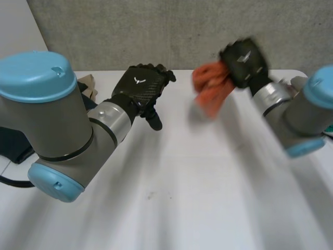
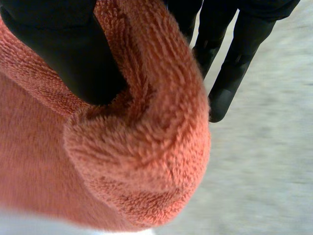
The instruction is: Fold the laundry.
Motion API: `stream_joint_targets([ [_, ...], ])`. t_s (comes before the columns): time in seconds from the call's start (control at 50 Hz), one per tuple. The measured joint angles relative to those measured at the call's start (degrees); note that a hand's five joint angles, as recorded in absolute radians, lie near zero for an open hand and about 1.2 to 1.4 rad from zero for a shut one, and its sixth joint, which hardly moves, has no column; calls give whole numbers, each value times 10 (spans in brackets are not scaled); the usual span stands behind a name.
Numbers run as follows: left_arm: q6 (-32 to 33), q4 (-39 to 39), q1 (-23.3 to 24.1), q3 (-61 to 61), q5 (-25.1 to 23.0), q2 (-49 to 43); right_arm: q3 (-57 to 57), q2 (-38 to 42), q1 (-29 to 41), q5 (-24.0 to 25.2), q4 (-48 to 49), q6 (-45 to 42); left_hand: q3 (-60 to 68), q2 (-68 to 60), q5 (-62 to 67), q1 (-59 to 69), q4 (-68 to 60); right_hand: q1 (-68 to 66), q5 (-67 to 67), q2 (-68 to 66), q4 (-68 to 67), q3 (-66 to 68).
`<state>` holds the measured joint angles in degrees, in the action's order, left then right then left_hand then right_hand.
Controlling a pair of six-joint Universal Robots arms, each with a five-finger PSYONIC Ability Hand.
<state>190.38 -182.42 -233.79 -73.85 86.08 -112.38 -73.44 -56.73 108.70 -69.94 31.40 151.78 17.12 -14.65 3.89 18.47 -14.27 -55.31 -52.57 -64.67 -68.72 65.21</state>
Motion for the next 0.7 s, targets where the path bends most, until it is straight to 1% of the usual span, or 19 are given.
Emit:
stream_joint_targets([
  [0.12,1,-2,8,16,0,2,94,8,-68,10,10,64,0,0,0,0,0,0,0,0,0,4],
  [0.16,1,-2,14,20,0,2,143,24,-111,16,24,110,0,0,0,0,0,0,0,0,0,4],
  [0.18,1,-2,15,21,0,2,153,28,-120,17,28,119,0,0,0,0,0,0,0,0,-1,4],
  [0.24,1,-3,23,21,0,2,206,58,-171,21,56,163,0,0,0,0,0,0,0,0,-1,4],
  [0.3,2,-3,28,20,0,2,238,82,-199,24,73,181,0,0,0,0,0,0,0,0,0,4],
  [0.32,2,-3,32,20,0,2,260,102,-219,28,84,189,0,0,0,0,0,0,0,0,-1,4],
  [0.38,2,-3,37,20,0,2,291,136,-248,36,97,197,0,0,0,0,0,0,-1,0,-1,6],
  [0.46,3,-4,44,20,0,2,335,207,-294,71,121,227,0,0,0,0,0,0,-5,0,-1,6],
  [0.48,3,-4,44,20,0,2,335,207,-294,71,121,227,0,0,0,0,0,0,-5,0,-1,6],
  [0.52,3,-4,48,19,0,2,351,251,-318,101,141,260,0,0,0,0,0,0,-5,0,-1,6],
  [0.58,3,-4,50,15,0,2,356,286,-334,126,156,288,0,0,0,0,0,0,-4,0,-1,6],
  [0.62,2,-4,51,11,0,1,355,332,-357,161,174,320,0,0,0,0,0,0,-5,0,-1,6],
  [0.7,2,-4,53,5,0,-1,332,368,-387,191,188,337,0,0,0,0,0,0,-5,0,-1,6],
])
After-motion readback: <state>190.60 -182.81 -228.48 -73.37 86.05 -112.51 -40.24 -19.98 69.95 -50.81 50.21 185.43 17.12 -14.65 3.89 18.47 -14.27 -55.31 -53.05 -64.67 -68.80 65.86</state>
